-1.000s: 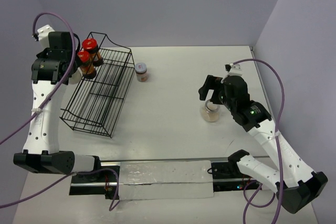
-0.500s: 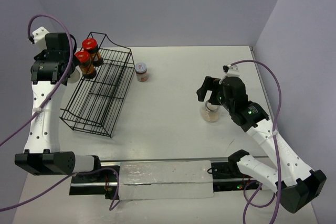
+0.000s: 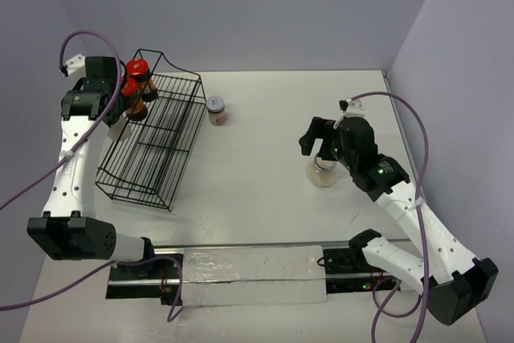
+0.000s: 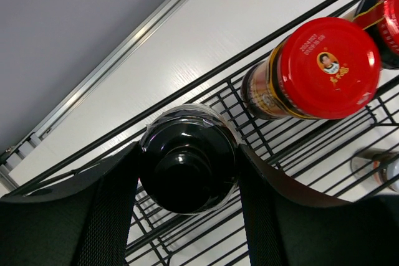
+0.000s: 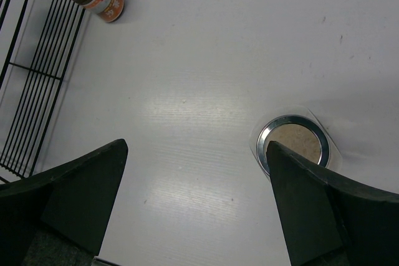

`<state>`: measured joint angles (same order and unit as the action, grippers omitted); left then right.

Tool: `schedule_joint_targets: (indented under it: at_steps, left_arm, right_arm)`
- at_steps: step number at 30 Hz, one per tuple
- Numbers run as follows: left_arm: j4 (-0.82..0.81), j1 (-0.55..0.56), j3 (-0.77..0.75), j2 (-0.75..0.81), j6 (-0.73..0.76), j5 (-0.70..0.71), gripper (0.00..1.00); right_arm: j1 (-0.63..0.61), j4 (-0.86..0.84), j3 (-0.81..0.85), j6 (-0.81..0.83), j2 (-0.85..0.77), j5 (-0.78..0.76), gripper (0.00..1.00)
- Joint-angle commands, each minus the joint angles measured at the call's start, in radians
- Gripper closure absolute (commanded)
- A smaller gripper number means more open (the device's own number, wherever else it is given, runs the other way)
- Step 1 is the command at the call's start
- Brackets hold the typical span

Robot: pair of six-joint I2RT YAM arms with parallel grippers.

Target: Organize the condiment bottles

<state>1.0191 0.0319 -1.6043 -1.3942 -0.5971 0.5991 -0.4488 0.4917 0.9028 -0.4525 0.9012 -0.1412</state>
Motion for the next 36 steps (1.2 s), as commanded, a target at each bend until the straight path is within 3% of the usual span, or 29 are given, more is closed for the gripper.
schedule_joint_targets:
  at_steps: [1, 7, 10, 14, 16, 21, 24, 29, 31, 36]
  left_arm:
    - [-0.045, -0.006, 0.024, 0.021, -0.013, 0.053, 0.90]
    - [-0.081, -0.007, 0.101, 0.031, -0.011, 0.031, 0.90]
    - [-0.107, -0.007, 0.143, 0.035, 0.002, 0.000, 0.84]
    - [-0.111, -0.006, 0.159, 0.044, 0.000, -0.005, 0.58]
    - [-0.121, -0.006, 0.163, 0.063, 0.015, -0.027, 0.38]
    - [-0.110, -0.005, 0.102, 0.105, 0.045, -0.065, 0.08]
    - [-0.090, 0.022, -0.023, 0.108, 0.065, -0.059, 0.02]
    - [-0.123, 0.251, -0.189, 0.119, 0.132, 0.038, 0.00]
    - [-0.090, 0.431, -0.280, 0.063, 0.146, 0.093, 0.00]
    - [-0.025, 0.692, -0.410, -0.126, 0.127, 0.126, 0.01]
  right_arm:
    - [0.004, -0.047, 0.025, -0.010, 0.002, 0.010, 0.00]
    - [0.004, -0.048, 0.026, -0.013, -0.001, 0.005, 0.00]
    - [0.003, -0.042, 0.027, -0.014, 0.007, 0.010, 0.00]
    - [0.006, -0.033, 0.034, -0.010, 0.006, 0.015, 0.00]
    - [0.004, -0.023, 0.038, -0.001, 0.007, 0.011, 0.00]
    - [0.004, -0.013, 0.043, -0.001, 0.011, 0.010, 0.00]
    - [0.004, 0.003, 0.052, -0.005, 0.007, -0.001, 0.00]
    - [0.004, 0.038, 0.056, -0.006, -0.006, -0.042, 0.00]
    - [0.005, 0.071, 0.053, -0.020, -0.017, -0.101, 0.00]
    - [0.007, 0.085, -0.020, -0.038, -0.107, -0.169, 0.00]
